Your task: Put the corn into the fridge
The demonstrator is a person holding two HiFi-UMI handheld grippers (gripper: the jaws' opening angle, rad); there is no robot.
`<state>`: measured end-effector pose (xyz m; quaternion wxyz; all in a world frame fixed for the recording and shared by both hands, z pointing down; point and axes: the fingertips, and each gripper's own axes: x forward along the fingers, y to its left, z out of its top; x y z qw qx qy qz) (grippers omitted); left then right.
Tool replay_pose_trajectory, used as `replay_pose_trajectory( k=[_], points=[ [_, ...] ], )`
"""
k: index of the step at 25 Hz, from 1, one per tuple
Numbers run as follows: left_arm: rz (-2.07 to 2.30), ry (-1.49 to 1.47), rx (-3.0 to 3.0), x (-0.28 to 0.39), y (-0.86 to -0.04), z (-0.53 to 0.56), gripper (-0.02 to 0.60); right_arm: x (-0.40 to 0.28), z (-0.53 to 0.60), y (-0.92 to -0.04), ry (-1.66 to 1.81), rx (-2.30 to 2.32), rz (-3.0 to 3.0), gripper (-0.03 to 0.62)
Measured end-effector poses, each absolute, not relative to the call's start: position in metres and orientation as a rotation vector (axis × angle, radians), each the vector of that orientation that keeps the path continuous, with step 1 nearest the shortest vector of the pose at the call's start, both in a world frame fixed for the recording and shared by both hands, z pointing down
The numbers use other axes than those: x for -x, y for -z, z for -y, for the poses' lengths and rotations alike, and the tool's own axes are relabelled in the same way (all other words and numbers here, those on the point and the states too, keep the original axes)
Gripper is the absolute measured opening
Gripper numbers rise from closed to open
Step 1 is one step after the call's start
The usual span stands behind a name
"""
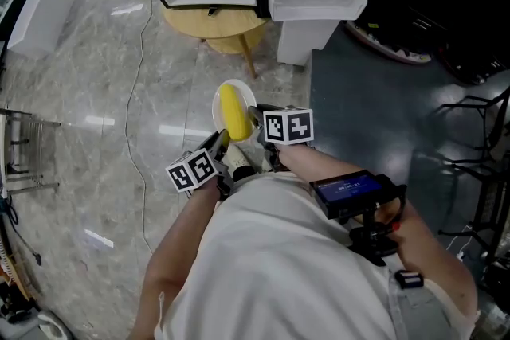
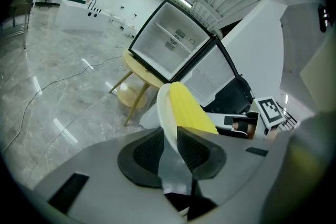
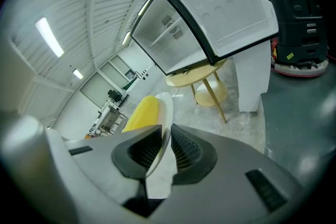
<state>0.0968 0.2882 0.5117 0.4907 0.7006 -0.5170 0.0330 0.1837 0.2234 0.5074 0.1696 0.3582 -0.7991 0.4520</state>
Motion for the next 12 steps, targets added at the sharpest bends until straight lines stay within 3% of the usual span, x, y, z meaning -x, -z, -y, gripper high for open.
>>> replay_pose_trajectory(
  k=[12],
  points=[
    [1.295, -0.055, -1.679, -0.097, -0.516, -0.300, 0.081, -0.186, -0.232, -0.511, -1.269, -0.975, 2.298, 0.055]
  ],
)
